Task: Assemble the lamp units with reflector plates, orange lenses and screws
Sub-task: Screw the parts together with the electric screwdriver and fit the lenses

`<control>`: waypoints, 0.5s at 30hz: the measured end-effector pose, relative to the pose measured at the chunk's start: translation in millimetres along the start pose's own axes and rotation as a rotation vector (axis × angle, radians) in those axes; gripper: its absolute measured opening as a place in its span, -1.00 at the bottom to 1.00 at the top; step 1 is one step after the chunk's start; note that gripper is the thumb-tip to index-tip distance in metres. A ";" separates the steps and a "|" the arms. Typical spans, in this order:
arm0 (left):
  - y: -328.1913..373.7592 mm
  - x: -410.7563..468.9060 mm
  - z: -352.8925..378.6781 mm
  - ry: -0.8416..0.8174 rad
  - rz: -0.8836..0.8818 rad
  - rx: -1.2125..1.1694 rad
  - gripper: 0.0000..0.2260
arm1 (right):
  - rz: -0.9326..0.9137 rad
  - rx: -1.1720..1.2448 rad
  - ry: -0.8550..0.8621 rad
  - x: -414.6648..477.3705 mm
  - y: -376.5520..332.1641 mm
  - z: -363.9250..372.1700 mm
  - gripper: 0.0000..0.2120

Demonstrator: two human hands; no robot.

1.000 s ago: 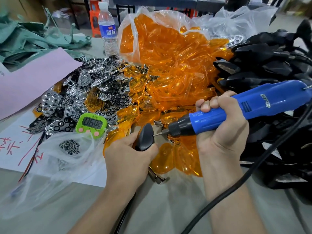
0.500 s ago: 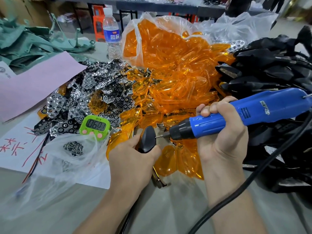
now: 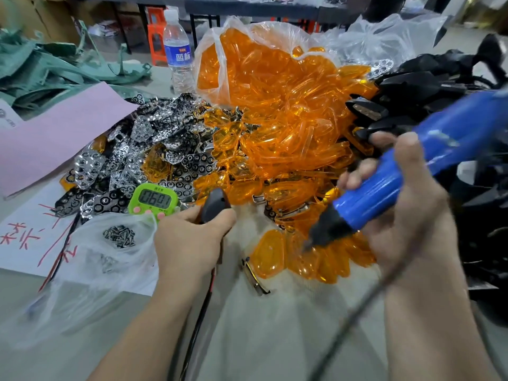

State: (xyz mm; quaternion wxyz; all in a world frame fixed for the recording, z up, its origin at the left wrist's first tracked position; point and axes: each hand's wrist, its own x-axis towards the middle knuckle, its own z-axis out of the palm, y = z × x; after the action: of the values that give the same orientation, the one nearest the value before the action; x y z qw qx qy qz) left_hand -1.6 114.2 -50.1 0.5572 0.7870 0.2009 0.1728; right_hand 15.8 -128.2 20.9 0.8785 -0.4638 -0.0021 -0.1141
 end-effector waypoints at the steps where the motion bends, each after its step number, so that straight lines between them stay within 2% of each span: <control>1: -0.9 1.9 1.4 -0.006 -0.015 -0.042 -0.73 | 0.094 -0.039 -0.009 -2.8 1.4 6.1 -0.48; 3: -3.2 5.1 3.7 -0.021 -0.035 -0.123 -0.71 | 0.272 -0.051 0.001 -5.9 7.1 18.3 -0.30; 6: -8.5 9.6 4.1 -0.038 -0.037 -0.160 -0.73 | 0.444 0.051 0.022 -4.7 13.7 28.3 -0.20; 15: -12.4 10.0 3.4 -0.073 0.011 -0.199 -0.72 | 0.607 0.154 0.001 -2.8 32.0 16.6 -0.26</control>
State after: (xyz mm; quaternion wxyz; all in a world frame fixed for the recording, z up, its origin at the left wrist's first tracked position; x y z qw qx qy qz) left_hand 7.2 120.2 -62.5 0.6386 0.7347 0.1579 0.1661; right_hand 21.2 -96.7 4.0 0.9051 -0.3751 0.1281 0.1536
